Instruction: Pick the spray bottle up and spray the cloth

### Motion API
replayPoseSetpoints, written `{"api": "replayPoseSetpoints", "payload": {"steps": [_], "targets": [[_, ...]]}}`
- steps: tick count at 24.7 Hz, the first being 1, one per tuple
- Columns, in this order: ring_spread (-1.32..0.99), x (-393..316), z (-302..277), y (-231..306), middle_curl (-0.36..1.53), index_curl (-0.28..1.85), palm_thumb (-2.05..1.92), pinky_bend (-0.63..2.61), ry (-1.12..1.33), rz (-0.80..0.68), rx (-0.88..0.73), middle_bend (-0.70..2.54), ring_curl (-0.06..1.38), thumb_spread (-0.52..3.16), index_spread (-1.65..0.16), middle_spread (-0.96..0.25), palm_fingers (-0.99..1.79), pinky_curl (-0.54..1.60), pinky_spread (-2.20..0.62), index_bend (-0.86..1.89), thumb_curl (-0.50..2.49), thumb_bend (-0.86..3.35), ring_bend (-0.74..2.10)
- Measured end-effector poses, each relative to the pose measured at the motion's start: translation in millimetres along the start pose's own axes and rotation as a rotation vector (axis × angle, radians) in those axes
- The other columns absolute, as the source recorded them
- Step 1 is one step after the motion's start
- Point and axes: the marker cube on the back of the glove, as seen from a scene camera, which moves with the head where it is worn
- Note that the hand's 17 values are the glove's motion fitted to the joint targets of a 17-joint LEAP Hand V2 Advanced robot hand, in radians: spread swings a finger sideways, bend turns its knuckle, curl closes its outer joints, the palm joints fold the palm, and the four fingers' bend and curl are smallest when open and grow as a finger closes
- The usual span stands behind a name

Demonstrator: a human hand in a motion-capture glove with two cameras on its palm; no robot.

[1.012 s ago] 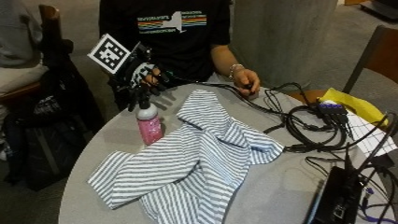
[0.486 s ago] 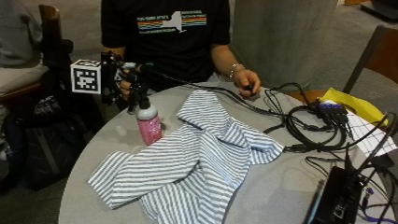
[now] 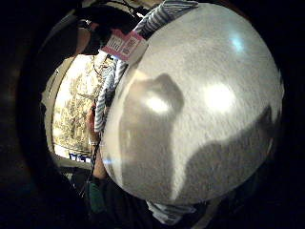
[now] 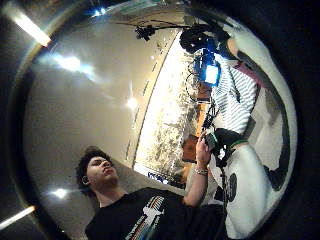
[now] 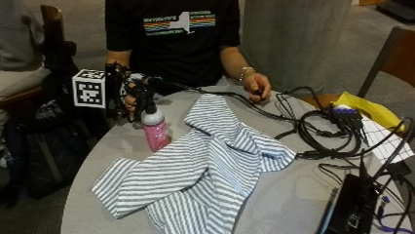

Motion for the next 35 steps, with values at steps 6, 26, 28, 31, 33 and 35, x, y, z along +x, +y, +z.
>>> {"api": "replayPoseSetpoints", "payload": {"steps": [6, 26, 28, 31, 33, 35], "targets": [[0.01, 3, 6, -30, 0.38, 0.22, 0.95, 0.41, 0.012, -0.005, 0.054, 0.25, 0.33, 0.88, -0.31, 0.02, 0.63, 0.36, 0.19, 0.10, 0.40, 0.05, 0.35], [0.03, 27, 21, -92, 0.41, 0.20, 1.02, 0.46, 0.045, 0.075, 0.067, 0.27, 0.35, 0.87, -0.31, 0.02, 0.59, 0.37, 0.19, 0.09, 0.44, -0.01, 0.35], [0.03, 28, 21, -92, 0.41, 0.20, 1.03, 0.46, 0.042, 0.073, 0.070, 0.27, 0.35, 0.87, -0.31, 0.02, 0.59, 0.37, 0.19, 0.10, 0.45, -0.01, 0.35], [0.02, 28, 20, -90, 0.40, 0.22, 1.06, 0.51, 0.061, 0.057, 0.085, 0.20, 0.35, 0.87, -0.28, 0.02, 0.68, 0.38, 0.14, 0.14, 0.46, 0.00, 0.37], [-0.01, 28, 18, -88, 0.42, 0.22, 1.07, 0.44, 0.082, 0.046, 0.099, 0.28, 0.37, 0.87, -0.26, -0.02, 0.84, 0.35, 0.12, 0.12, 0.46, -0.01, 0.46], [-0.02, 28, 16, -87, 0.43, 0.22, 1.08, 0.43, 0.093, 0.032, 0.118, 0.28, 0.37, 0.86, -0.25, -0.03, 0.88, 0.35, 0.10, 0.12, 0.47, -0.01, 0.48]]}}
